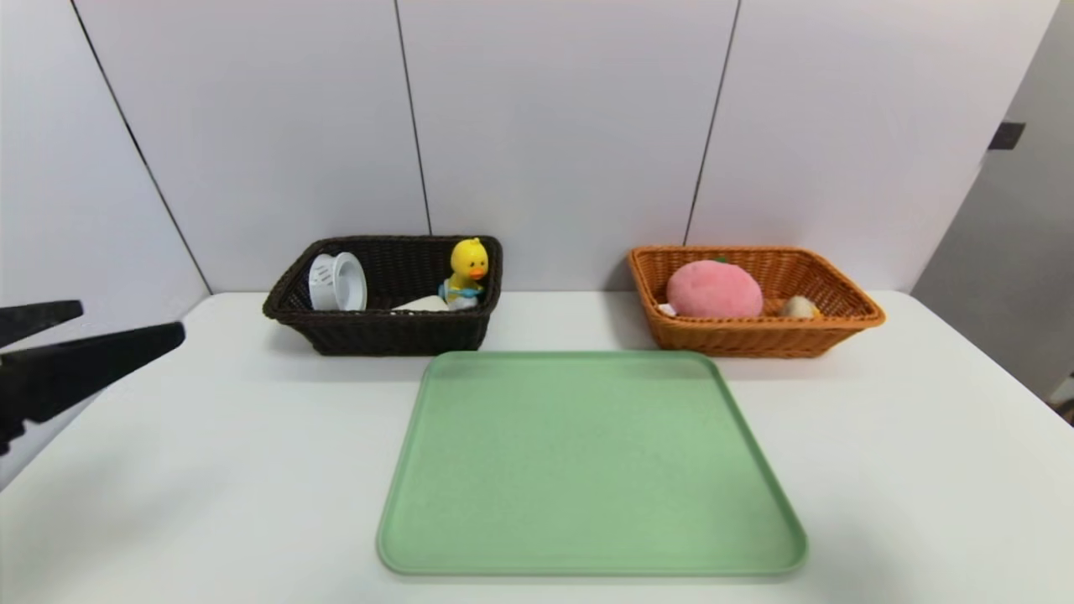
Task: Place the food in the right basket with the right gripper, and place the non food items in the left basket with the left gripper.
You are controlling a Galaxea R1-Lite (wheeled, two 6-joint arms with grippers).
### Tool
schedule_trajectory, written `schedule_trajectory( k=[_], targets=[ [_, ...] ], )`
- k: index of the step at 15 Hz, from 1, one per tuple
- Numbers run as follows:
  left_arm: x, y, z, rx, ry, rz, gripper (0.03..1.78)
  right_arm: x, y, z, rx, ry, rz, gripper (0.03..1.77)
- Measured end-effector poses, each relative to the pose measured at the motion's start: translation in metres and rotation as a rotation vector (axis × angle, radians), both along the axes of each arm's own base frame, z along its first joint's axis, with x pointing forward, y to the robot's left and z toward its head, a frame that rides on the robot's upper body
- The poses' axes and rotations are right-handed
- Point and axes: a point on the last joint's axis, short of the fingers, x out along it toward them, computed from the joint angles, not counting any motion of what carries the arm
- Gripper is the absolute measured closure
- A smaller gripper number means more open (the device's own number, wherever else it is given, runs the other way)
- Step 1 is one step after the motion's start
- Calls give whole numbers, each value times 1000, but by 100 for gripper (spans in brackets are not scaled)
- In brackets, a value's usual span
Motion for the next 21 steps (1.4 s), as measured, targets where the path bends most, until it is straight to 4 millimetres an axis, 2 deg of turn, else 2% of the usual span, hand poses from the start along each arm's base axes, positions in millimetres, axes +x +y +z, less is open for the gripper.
schedule_trajectory(
  k=[4, 8, 12, 21],
  targets=[
    [-48, 10, -29, 45, -46, 25, 12, -24, -2, -21, -24, -25, -9, 9],
    [-82, 14, -57, 69, -45, 58, 12, -39, -3, -41, -24, -29, -20, 9],
    [-101, 16, -76, 69, -60, 85, 12, -52, -3, -60, -32, -28, -19, 9],
    [-131, 14, -121, 61, -91, 84, 12, -86, -3, -121, -81, -79, -9, 9]
  ],
)
